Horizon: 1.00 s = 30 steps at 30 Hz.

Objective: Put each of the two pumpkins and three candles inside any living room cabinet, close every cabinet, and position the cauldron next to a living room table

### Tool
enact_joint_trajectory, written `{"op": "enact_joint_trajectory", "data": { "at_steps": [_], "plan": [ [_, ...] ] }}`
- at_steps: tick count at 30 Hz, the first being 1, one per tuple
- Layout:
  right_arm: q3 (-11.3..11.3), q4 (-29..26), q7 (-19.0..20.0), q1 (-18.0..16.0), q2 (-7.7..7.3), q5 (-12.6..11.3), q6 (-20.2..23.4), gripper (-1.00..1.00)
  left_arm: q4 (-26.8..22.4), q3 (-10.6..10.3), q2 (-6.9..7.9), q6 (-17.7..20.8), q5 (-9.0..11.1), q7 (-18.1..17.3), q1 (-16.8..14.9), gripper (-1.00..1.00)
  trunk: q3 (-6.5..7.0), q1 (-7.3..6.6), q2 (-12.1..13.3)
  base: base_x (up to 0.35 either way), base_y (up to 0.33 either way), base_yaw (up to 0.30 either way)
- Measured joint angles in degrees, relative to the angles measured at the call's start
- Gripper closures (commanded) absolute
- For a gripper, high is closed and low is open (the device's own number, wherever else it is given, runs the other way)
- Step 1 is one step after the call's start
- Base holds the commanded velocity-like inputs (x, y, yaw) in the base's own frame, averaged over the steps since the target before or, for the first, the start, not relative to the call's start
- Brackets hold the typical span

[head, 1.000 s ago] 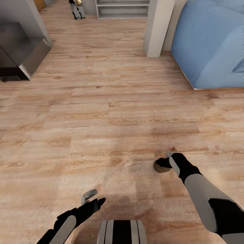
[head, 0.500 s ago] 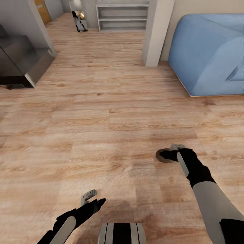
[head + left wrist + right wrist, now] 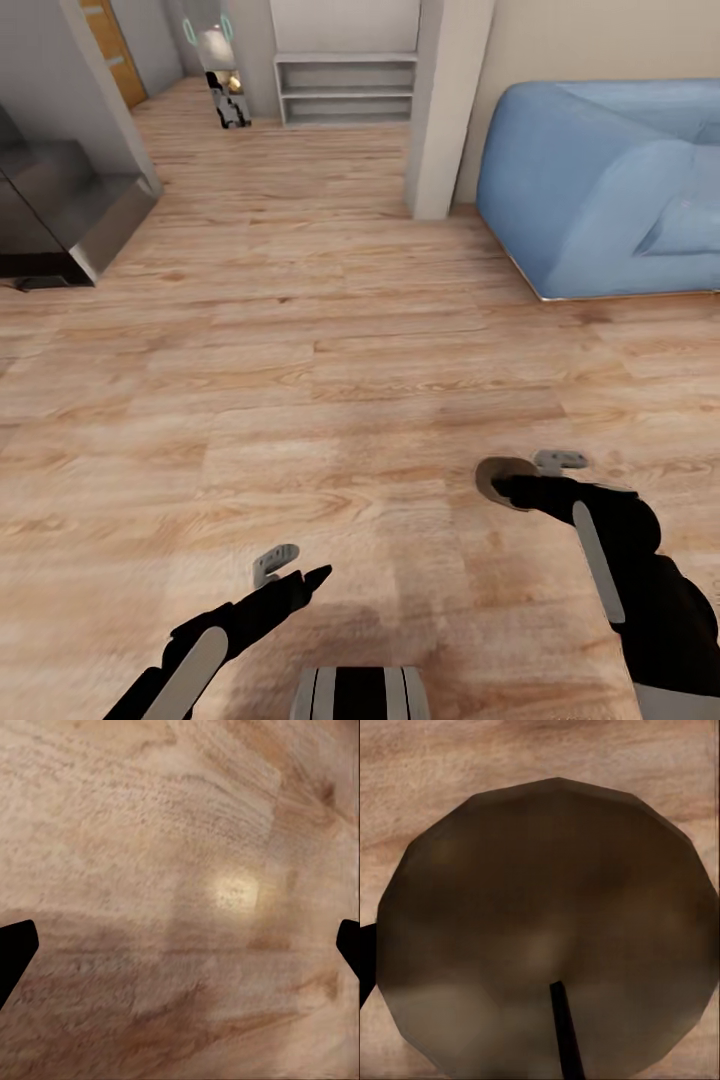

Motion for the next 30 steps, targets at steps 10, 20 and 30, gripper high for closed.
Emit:
{"op": "enact_joint_trajectory", "data": {
  "at_steps": [10,20,30],
  "plan": [
    [-6.5,-1.2,34.3,1.5,-11.23,0.2,-0.8,1.00,1.3,0.5,-1.30,-2.4,0.0,-0.6,2.5,-1.00,2.08,-0.26,0.1,0.000,0.000,-0.275],
    [-6.9,-1.2,35.0,1.5,-11.43,0.2,-4.4,1.00,1.9,0.5,-1.66,-2.6,0.0,-0.6,2.5,-1.00,4.29,-0.51,0.3,0.000,0.000,-0.277],
    [-9.6,-1.2,39.1,1.4,-11.61,0.4,-7.1,1.00,7.0,0.5,-2.27,-4.4,0.3,-0.7,2.0,-1.00,6.51,-0.77,0.4,0.000,0.000,-0.277]
  ]
}}
